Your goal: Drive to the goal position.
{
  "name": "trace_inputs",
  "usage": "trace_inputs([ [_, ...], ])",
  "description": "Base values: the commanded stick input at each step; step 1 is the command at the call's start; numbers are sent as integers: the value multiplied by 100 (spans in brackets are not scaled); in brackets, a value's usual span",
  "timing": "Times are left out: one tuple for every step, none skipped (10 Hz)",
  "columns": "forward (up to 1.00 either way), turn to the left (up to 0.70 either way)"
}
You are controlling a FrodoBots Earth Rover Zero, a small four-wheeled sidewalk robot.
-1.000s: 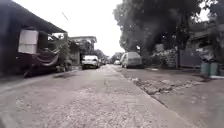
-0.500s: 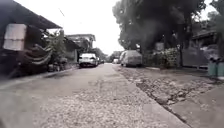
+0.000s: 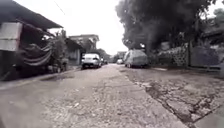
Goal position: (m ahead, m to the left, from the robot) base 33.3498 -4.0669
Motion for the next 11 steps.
trace_inputs([
  [100,6],
  [100,0],
  [100,0],
  [100,0],
  [100,0],
  [100,0],
  [100,0],
  [100,0],
  [100,0],
  [100,0],
  [100,0],
])
